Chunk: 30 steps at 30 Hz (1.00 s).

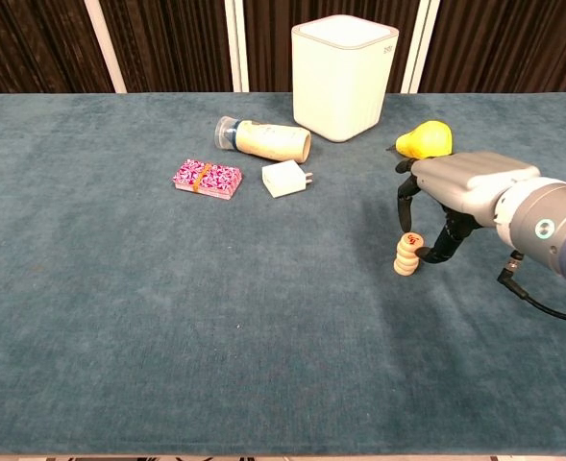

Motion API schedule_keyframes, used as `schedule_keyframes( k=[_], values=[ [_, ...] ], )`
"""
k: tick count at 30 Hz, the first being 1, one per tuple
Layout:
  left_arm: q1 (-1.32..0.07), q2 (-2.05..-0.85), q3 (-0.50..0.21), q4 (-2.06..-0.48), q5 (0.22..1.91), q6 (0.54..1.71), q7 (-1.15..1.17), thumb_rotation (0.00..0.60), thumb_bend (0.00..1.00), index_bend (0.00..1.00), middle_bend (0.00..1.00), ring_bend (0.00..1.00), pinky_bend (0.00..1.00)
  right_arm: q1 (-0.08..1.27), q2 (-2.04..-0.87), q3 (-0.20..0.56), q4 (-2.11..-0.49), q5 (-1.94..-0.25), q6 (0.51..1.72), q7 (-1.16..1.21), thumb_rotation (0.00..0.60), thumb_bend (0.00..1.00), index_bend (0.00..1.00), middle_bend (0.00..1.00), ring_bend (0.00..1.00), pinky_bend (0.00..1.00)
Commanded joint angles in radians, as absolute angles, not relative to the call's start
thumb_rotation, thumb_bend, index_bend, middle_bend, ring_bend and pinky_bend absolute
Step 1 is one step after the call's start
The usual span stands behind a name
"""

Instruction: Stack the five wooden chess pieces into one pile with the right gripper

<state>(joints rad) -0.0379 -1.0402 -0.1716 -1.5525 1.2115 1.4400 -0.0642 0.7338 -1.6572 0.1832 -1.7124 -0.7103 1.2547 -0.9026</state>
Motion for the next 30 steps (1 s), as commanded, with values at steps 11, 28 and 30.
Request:
schedule_keyframes(
  k=[11, 28, 30],
  values=[
    [-0.038, -1.041, -0.172, -1.551, 1.213, 1.443, -0.063, 0.6, 0.15, 0.05, 0.0, 0.0, 0.09, 0.658, -1.495, 0.16, -1.894, -0.883, 1.361, -0.799, 0.6, 0.37, 0.23, 0.0, 0.0, 0.0],
    [-0.036, -1.047, -0.155, -1.571, 1.237, 1.453, -0.029, 0.6, 0.15, 0.05, 0.0, 0.0, 0.09, 0.252, -1.263, -0.128, -1.73, -1.471, 1.677, -0.231, 0.6, 0.37, 0.11, 0.0, 0.0, 0.0],
    [-0.036, -1.046, -0.155, -1.574, 1.234, 1.451, -0.025, 0.6, 0.15, 0.05, 0.0, 0.0, 0.09, 0.224, -1.272, -0.133, -1.689, -1.494, 1.703, -0.214, 0.6, 0.37, 0.11, 0.0, 0.0, 0.0]
  ],
)
